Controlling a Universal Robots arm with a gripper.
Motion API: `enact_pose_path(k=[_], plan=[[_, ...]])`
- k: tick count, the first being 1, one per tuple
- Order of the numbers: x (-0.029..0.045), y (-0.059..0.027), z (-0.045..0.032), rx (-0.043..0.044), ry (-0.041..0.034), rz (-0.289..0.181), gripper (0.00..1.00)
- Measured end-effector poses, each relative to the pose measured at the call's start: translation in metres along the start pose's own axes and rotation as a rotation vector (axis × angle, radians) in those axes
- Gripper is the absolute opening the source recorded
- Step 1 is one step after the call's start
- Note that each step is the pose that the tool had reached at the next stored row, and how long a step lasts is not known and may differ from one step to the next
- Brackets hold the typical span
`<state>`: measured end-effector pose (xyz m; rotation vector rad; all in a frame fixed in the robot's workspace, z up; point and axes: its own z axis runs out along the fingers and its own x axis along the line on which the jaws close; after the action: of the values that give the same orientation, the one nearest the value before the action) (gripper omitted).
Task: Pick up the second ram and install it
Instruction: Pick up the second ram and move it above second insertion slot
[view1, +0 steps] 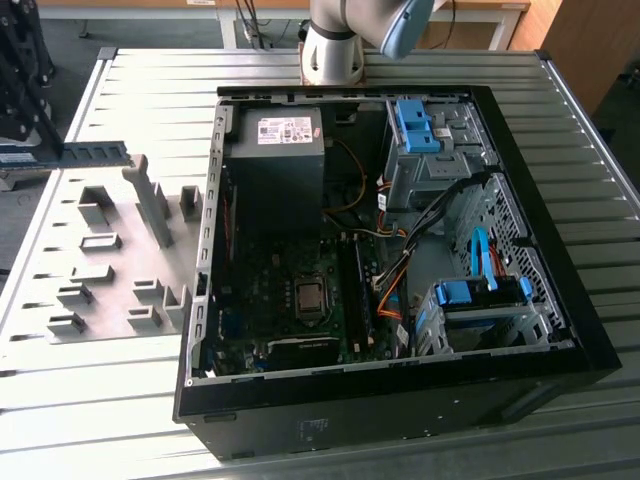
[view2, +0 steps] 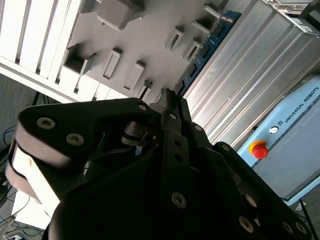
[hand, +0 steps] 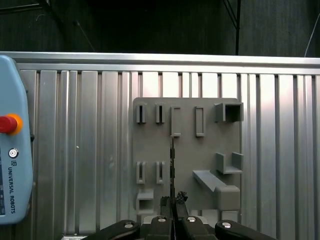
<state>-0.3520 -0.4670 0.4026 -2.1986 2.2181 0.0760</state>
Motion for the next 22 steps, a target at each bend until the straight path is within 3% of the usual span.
enact_pose_path(k=[7,22], plan=[[-0.0003,-0.0279,-0.0002,-0.0001,-0.0001,0.0,0.14],[-0.0008,-0.0959,-0.0001,-0.0004,-0.0001,0.0,0.14]])
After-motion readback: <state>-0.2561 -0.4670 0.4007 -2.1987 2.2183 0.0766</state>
